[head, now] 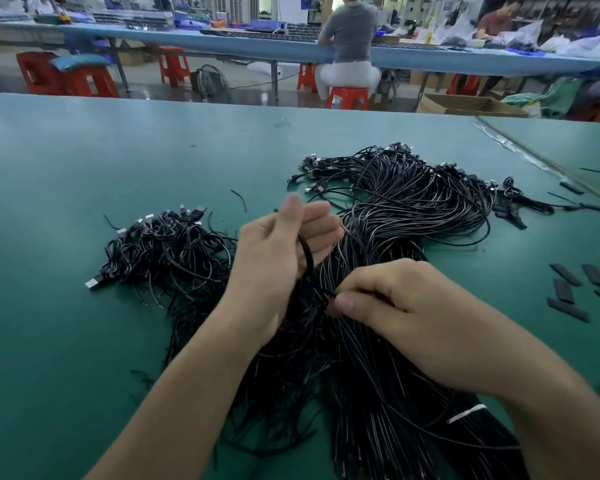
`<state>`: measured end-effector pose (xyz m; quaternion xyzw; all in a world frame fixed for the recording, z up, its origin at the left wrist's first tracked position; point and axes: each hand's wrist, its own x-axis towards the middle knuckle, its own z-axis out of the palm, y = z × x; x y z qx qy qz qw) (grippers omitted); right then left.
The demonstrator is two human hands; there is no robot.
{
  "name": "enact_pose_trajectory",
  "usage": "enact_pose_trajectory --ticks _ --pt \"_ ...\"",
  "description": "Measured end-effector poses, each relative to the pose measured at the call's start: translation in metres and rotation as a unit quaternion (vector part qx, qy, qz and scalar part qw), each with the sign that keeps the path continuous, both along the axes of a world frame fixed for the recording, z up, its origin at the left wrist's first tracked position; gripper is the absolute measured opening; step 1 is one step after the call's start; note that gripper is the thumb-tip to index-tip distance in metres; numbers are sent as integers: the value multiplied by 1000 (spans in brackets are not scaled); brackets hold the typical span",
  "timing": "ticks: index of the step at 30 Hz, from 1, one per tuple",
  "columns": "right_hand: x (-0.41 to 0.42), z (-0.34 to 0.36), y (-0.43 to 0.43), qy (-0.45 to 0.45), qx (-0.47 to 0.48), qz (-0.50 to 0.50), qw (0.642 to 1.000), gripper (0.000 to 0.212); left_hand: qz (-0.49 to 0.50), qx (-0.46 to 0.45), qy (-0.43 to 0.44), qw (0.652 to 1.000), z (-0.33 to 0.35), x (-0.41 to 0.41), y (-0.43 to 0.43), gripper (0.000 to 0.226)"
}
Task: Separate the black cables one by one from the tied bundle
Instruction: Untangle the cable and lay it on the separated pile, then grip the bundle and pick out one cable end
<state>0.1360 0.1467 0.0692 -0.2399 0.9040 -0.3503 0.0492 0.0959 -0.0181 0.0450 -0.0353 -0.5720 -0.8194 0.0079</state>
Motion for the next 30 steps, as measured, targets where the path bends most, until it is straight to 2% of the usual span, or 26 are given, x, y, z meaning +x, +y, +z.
enact_pose_trajectory --ticks 2,3,6,8,10,12,15,18,21,24,27,30 --pt "2 7 3 18 -24 8 1000 21 -6 -144 18 989 -2 5 3 41" --pt "2 9 6 30 -43 4 999 22 -45 -174 15 984 0 8 4 43" --pt "-3 9 14 73 -107 -15 991 20 -181 -217 -2 959 8 17 5 54" --pt "-6 8 17 89 -156 -47 983 16 -234 -236 -7 943 11 21 5 60" --pt "-9 6 18 102 -209 -92 968 18 -261 -208 -24 942 15 23 4 61" --pt "-10 5 17 72 -264 -103 956 23 -301 -155 -46 940 20 23 0 60" --pt "-9 5 14 -27 -318 -36 947 20 -379 -48 -62 922 25 23 -7 52" --pt "-7 5 10 -69 -343 14 937 14 -422 42 -80 902 26 23 -9 50" --pt "-8 3 10 -41 -299 14 953 15 -386 48 -78 918 20 22 -6 52" --pt "-10 -2 10 -13 -246 -17 969 15 -305 -3 -74 949 14 19 1 50" --pt "-11 -6 8 47 -191 -58 979 13 -206 -82 -65 973 9 16 6 52" --pt "-11 -6 6 82 -165 -101 978 13 -121 -212 -4 970 3 13 9 57"
